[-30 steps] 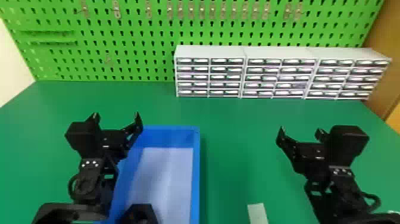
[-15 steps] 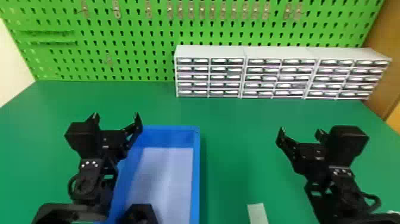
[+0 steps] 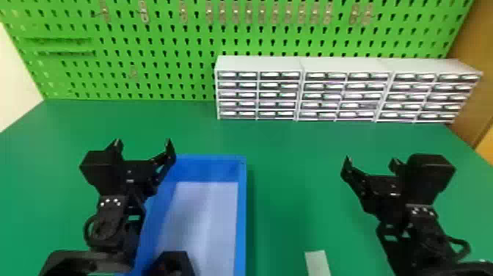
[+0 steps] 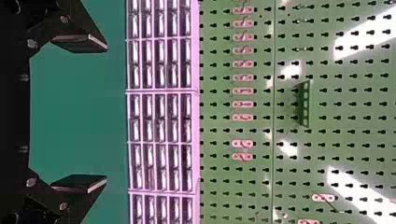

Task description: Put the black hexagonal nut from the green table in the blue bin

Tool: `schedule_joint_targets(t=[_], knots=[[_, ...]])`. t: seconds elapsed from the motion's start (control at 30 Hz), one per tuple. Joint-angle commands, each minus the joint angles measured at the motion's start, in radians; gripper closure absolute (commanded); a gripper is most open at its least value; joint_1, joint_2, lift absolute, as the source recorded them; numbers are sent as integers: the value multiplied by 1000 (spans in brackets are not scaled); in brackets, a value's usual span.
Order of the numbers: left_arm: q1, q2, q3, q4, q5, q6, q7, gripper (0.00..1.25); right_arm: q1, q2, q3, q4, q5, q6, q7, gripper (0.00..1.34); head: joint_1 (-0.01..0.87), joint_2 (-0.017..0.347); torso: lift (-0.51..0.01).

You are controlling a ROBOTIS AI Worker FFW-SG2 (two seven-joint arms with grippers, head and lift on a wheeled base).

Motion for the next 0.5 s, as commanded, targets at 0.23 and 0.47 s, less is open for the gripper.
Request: schedule_joint_targets(t=[0.23,0.47], knots=[[0,0,0,0,0,0,0,183,0,1,-1,0,-2,2,0,289,657,57,-95],[0,0,0,0,0,0,0,183,1,1,-5,-2,-2,2,0,289,657,57,-95]])
